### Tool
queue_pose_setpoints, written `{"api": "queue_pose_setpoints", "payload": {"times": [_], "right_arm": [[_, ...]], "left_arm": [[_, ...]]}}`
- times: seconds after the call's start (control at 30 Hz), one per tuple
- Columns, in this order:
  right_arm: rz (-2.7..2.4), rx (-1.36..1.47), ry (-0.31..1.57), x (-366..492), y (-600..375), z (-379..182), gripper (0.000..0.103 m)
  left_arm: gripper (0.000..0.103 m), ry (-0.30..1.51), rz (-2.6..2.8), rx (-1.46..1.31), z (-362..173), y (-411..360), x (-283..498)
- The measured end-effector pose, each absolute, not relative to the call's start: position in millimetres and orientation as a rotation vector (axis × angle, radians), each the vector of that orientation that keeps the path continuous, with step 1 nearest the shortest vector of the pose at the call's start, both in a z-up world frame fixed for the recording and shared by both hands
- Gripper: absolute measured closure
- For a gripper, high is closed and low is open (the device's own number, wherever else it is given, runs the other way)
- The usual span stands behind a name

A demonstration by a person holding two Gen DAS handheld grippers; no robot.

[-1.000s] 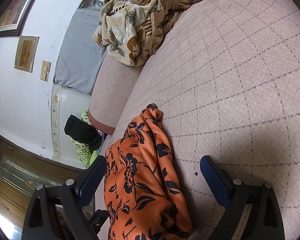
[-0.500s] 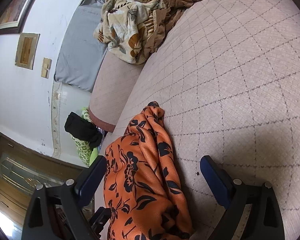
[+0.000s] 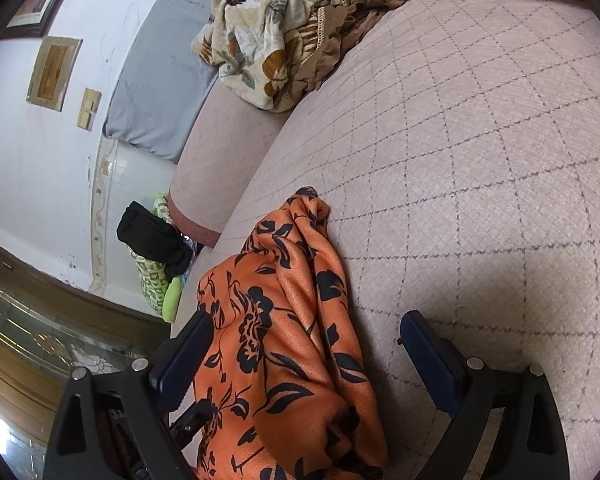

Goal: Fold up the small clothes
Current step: 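Grasp the folded blouse edge with the right gripper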

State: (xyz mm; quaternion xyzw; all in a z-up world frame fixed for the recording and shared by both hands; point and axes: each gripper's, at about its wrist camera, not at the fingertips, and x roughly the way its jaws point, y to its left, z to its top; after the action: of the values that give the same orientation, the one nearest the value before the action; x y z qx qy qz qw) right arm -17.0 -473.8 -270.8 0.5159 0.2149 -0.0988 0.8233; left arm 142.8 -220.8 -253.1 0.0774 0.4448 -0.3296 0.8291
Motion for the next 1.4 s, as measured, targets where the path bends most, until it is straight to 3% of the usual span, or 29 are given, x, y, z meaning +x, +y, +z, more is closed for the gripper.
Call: {"api": "queue_pose_setpoints", "payload": {"times": [0.23,0.33,0.4,0.5,0.57,0.8,0.97,1.27,1.3,1.33,1.4], "right_arm": [[-0.211,0.824,0.382,-8.3,-446.2,-215.2,0.012],[-0.191,0.718,0.461,25.4,-431.3,-201.0,0.044],[-0.18,0.722,0.536,52.4,-430.2,-205.8,0.052],[-0.205,0.755,0.729,96.9,-432.1,-235.2,0.053],[-0.274,0.745,0.793,112.0,-434.2,-245.4,0.064],[-0.246,0.706,0.788,142.0,-431.0,-209.9,0.063],[-0.244,0.717,0.914,178.2,-428.8,-246.0,0.064],[-0.203,0.733,0.851,137.9,-446.0,-213.8,0.064],[-0.196,0.741,0.818,125.6,-449.1,-208.1,0.059],[-0.196,0.744,0.794,116.0,-451.1,-202.5,0.04],[-0.207,0.736,0.742,97.1,-453.6,-191.9,0.029]], "left_arm": [[0.0,0.844,-0.675,0.163,-233.4,-216.4,145.6],[0.0,0.851,-0.644,0.181,-236.5,-217.2,152.6],[0.0,0.875,-0.628,0.199,-243.2,-219.9,156.6],[0.0,0.874,-0.609,0.253,-249.3,-224.9,156.6],[0.0,0.876,-0.605,0.285,-254.3,-227.4,154.9],[0.0,0.913,-0.622,0.245,-252.5,-224.0,159.9],[0.0,0.89,-0.619,0.275,-252.5,-226.9,156.4],[0.0,0.886,-0.624,0.27,-250.4,-227.2,155.8],[0.0,0.884,-0.623,0.272,-250.5,-226.9,155.2],[0.0,0.883,-0.621,0.273,-250.3,-226.5,154.4],[0.0,0.882,-0.62,0.271,-250.0,-225.8,153.2]]}}
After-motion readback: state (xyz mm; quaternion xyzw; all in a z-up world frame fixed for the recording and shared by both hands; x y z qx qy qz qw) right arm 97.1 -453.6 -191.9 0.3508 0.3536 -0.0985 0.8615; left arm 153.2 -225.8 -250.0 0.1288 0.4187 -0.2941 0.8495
